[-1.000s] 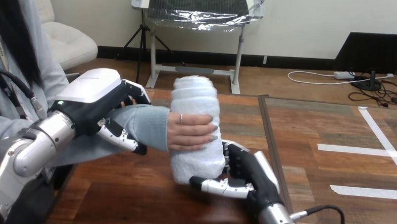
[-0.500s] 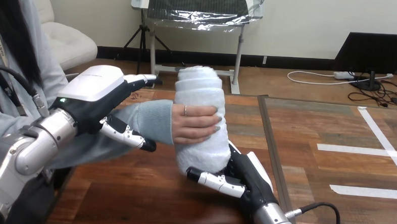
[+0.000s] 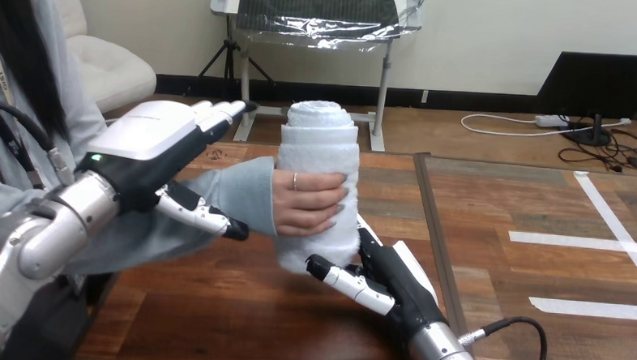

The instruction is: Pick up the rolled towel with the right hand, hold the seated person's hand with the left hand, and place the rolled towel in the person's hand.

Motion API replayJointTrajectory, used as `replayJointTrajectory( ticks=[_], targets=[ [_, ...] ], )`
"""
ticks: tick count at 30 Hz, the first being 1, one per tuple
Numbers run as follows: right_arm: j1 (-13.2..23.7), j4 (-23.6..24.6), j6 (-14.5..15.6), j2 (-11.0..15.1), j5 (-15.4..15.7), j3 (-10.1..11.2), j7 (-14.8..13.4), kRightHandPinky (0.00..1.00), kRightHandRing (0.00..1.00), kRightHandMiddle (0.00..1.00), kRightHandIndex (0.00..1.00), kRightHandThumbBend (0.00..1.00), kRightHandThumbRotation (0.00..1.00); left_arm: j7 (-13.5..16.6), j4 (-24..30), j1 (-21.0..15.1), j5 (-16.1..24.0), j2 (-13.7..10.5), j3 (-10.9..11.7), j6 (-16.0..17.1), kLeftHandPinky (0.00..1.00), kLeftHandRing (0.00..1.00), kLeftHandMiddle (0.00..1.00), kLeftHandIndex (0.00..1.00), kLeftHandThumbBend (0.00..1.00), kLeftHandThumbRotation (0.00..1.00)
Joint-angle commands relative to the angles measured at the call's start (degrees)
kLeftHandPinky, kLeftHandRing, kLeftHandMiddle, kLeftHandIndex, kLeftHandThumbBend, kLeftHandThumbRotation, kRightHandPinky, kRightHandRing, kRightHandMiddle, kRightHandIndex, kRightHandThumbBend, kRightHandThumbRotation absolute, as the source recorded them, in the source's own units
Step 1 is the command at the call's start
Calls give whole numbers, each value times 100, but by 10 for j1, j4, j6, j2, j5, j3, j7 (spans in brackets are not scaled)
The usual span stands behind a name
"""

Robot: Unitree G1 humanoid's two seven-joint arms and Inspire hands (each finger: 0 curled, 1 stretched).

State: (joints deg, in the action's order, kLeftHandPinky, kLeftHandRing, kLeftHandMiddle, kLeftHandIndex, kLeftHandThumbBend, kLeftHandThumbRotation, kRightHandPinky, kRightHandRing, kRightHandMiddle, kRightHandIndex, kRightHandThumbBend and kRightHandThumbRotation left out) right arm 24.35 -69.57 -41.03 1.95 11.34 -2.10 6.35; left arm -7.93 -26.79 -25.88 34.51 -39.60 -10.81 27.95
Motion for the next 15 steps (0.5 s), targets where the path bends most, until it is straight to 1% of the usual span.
replayJointTrajectory(
  ticks=[1,15],
  targets=[
    [41,21,-4,12,2,-7,1,100,100,98,100,100,66,10,26,-10,3,-18,12,-4,99,100,100,100,100,47],
    [41,21,2,18,5,-15,11,97,98,97,100,100,70,12,29,10,-6,-24,14,-9,97,100,100,100,100,47]
  ],
)
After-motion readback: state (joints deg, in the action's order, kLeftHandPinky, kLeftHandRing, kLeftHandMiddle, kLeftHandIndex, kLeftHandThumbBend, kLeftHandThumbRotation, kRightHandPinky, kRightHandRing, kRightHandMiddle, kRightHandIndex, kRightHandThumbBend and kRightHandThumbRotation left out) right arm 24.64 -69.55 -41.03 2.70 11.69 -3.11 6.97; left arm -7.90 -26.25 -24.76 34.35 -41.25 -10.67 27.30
